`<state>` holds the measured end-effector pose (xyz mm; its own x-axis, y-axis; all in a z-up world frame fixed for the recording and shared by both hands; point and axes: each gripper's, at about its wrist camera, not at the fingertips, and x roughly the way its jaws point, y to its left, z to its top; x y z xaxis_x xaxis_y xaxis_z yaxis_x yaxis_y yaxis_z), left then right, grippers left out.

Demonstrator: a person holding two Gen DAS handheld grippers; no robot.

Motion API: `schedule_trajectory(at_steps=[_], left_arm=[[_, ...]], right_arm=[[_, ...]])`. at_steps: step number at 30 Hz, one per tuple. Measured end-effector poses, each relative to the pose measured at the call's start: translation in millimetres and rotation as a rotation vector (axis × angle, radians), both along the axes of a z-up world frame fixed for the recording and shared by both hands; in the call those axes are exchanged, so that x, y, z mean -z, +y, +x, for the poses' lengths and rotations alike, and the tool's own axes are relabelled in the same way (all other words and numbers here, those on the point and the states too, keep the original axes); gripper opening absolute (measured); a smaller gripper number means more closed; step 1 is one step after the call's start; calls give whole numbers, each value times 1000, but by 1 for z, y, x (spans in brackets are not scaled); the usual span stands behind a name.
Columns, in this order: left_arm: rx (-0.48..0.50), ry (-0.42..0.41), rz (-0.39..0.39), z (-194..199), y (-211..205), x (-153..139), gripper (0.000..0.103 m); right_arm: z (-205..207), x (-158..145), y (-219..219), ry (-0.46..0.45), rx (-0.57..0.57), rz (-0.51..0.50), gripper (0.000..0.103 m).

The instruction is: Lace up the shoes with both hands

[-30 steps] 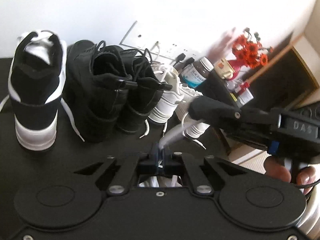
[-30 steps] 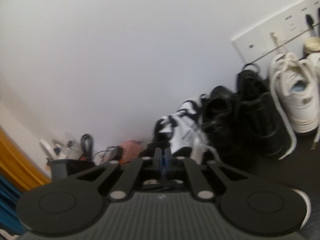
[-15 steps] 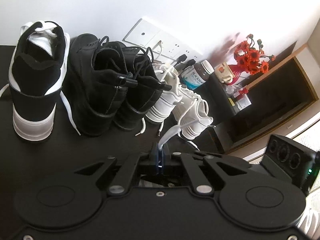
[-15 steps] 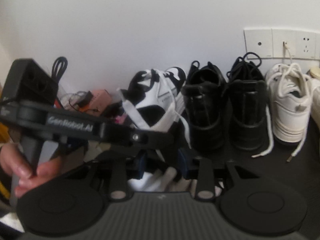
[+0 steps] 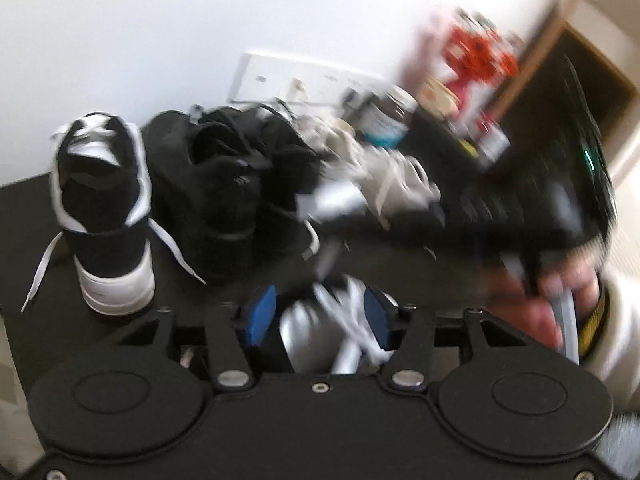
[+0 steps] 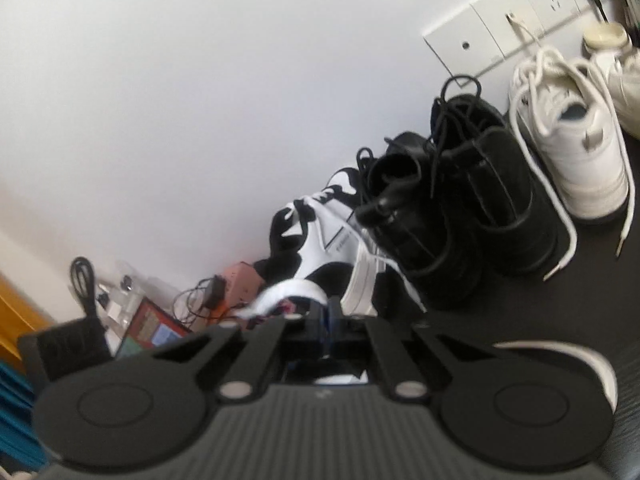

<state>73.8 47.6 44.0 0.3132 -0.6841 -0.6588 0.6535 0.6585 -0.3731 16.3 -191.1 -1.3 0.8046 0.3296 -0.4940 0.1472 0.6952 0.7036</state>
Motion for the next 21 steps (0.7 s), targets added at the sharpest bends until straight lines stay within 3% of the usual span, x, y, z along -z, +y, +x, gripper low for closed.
schedule_trajectory(at_steps=[5,10,13,16,21], left_arm=[[128,-212,179,-43,-19,-4,46],[148,-273,268,-53,-29,7,24],[124,-262,265,-51,-29,7,17],[106,-273,246,-57,-27,4,1],[133,-204,204,-75,-19,-2,1]], right_arm=[[2,7,-6,3,28,25,3],[2,7,-7,5,28,29,3],[2,8,-8,4,30,35,3],[0,10,-10,6,39,48,3],[-1,15,-17,16,65,86,3]])
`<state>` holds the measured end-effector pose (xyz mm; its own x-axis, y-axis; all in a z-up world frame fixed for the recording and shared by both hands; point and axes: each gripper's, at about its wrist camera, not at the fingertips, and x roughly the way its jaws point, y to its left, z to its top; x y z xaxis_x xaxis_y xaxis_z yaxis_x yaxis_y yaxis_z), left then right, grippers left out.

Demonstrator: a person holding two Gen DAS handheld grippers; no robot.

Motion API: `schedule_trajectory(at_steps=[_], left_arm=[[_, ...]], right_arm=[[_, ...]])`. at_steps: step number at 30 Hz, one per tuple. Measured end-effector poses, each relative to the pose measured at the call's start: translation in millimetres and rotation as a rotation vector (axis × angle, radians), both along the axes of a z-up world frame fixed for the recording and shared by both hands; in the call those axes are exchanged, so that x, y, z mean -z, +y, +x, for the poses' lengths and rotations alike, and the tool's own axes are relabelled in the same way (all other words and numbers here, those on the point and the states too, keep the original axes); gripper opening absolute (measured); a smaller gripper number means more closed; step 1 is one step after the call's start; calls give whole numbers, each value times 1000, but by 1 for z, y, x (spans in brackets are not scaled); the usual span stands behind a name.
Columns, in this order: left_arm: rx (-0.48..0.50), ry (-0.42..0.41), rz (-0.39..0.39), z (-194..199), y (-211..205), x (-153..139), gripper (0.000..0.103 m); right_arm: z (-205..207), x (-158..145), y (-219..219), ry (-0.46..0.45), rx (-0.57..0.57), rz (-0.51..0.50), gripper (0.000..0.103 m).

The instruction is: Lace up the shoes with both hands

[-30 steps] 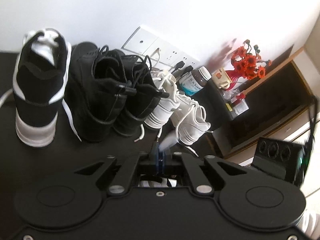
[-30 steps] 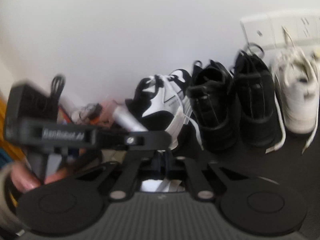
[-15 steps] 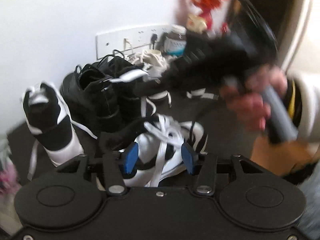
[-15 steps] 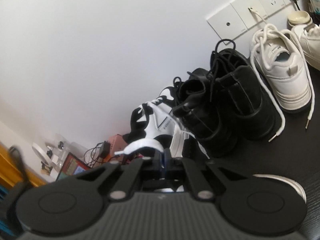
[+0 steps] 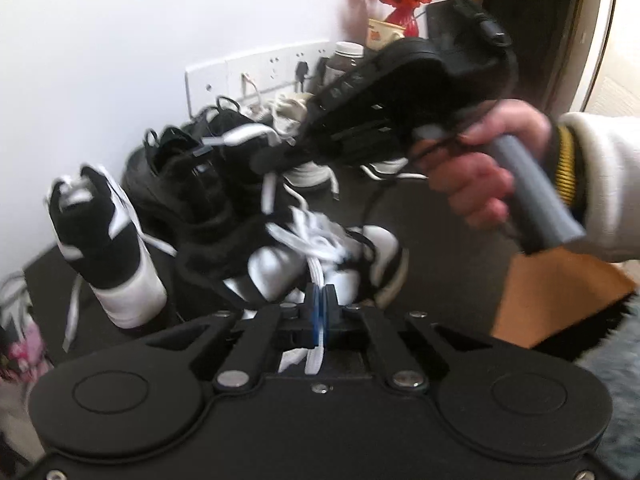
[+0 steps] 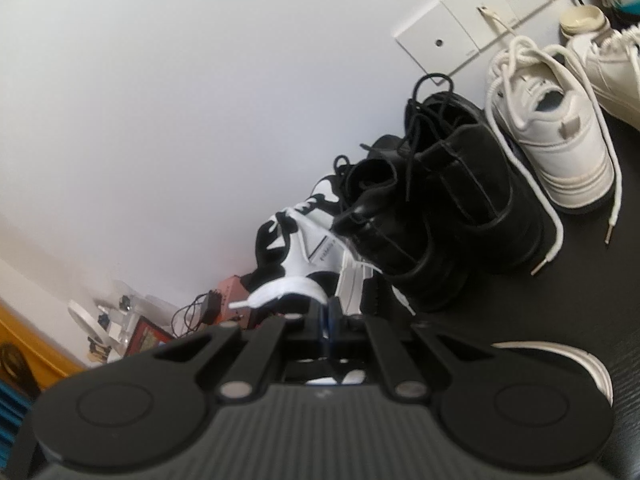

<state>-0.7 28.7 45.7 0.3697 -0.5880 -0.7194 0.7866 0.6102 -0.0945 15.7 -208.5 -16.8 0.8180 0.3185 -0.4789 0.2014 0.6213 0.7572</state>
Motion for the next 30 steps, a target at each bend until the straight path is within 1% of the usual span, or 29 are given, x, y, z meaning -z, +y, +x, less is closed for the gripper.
schedule_trajectory(at_steps=[2,5,8,11,12,13,14,15,16,18,19,22,25,27,28,30], left_arm=[[27,35,13,-10,3,4,1],[63,67,57,-27,7,11,1],[10,71,86,-27,15,17,1],[-71,39,36,-17,20,3,7],[-81,21,14,-15,19,-4,11],[-94,-8,-6,-12,17,-11,27],[-108,-41,-21,-9,15,-16,49],[-123,-74,-33,-6,12,-21,54],[-136,-97,-43,-2,9,-24,53],[-180,-117,-51,10,4,-25,53],[-211,-128,-43,16,2,-23,54],[-306,-173,49,35,-6,-7,54],[-330,-148,99,47,-8,8,54],[-325,-124,131,51,-11,17,53],[-319,-108,143,52,-12,21,51],[-306,-83,159,52,-12,26,50]], right_arm=[[1,3,-2,2,7,15,3],[4,6,-5,7,14,38,3],[6,8,-5,8,12,53,3],[7,6,-4,1,-6,55,3],[8,6,-3,0,-12,53,3],[8,5,-3,1,-17,51,3],[8,4,-2,2,-20,50,3],[9,4,-2,3,-24,51,3],[8,3,-2,3,-27,52,3],[7,2,-1,2,-32,52,3],[6,2,0,1,-35,52,3],[3,1,2,-8,-42,56,3],[-2,3,3,-15,-38,71,3],[-4,4,2,-17,-28,84,3],[-5,5,1,-16,-22,91,3],[-6,7,0,-17,-13,105,3]])
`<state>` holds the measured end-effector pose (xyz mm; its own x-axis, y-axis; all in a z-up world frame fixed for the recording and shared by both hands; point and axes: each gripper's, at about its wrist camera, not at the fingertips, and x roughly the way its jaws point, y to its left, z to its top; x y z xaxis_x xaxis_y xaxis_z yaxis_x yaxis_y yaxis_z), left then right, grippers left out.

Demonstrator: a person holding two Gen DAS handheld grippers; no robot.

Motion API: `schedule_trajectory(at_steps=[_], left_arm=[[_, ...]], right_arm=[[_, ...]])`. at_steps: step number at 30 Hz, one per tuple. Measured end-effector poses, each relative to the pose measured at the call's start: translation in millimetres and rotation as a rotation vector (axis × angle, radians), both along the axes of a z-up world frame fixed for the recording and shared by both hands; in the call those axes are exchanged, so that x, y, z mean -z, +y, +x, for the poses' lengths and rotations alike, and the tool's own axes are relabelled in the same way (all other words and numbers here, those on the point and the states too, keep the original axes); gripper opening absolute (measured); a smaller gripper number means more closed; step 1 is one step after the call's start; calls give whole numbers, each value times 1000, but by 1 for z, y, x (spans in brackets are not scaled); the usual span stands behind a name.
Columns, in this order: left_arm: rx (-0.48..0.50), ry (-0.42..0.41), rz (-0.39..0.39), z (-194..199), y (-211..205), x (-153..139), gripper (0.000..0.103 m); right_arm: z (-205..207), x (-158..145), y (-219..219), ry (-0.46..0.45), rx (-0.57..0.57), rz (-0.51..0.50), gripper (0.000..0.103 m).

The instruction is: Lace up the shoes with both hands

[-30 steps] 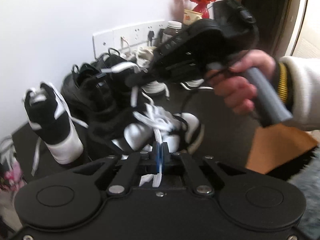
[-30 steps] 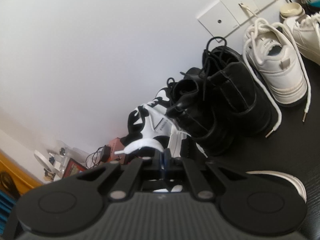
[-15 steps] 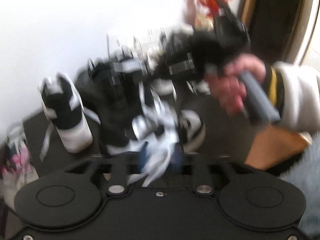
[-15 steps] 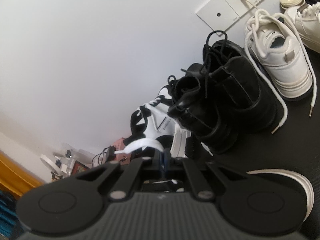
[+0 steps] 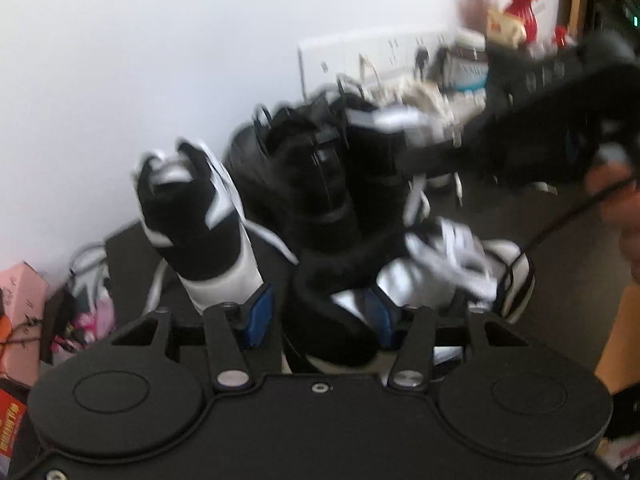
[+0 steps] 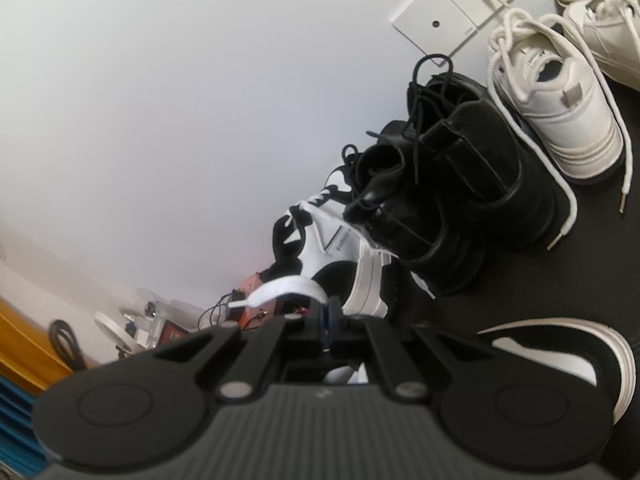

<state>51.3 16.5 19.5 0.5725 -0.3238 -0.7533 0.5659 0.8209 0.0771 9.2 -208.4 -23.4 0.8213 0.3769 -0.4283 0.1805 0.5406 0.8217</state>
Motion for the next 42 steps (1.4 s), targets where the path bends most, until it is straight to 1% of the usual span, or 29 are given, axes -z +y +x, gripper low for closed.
schedule_trajectory(at_steps=[6,9,12,15,16,19,20,21,23,25,26,28,31,32,34,37,39,42], left_arm=[[12,7,8,-6,4,-2,50],[10,6,6,-8,5,-1,50],[10,6,6,-5,3,-1,50],[8,9,1,-5,4,-1,50],[4,12,-3,-5,5,-1,50],[-9,27,-20,-3,7,-1,51],[-9,31,-24,-3,8,-1,51],[-8,32,-25,-3,8,-1,51],[-8,33,-26,-3,8,-1,52],[-11,39,-29,-3,8,-1,53],[-13,48,-34,-3,8,-1,56],[-12,63,-42,-4,9,-2,58],[-12,80,-47,-5,10,-3,58],[-16,92,-55,-5,11,-3,59],[-20,119,-70,-6,14,-4,59],[-15,173,-99,-6,19,-7,60],[-16,219,-127,-5,24,-8,61],[-15,276,-154,-5,28,-9,63]], right_arm=[[-3,-2,1,-20,24,11,3],[-5,-9,-5,-57,63,44,3],[-7,-25,-13,-118,95,62,3],[-4,-36,-10,-121,64,-14,3],[-2,-37,-6,-104,48,-56,3],[5,-35,5,11,11,-184,8],[7,-33,8,53,-4,-219,21],[7,-31,10,93,-14,-245,54],[4,-29,11,146,-9,-295,86],[-3,-27,9,165,3,-331,87],[-8,-27,7,174,12,-340,89],[-20,-25,-1,201,51,-357,91],[-43,-19,-16,238,102,-361,94],[-50,-15,-20,252,114,-359,95],[-68,-8,-27,280,130,-356,96],[-92,0,-30,320,120,-359,97],[-104,4,-25,333,81,-367,97],[-116,7,-12,312,9,-373,98]])
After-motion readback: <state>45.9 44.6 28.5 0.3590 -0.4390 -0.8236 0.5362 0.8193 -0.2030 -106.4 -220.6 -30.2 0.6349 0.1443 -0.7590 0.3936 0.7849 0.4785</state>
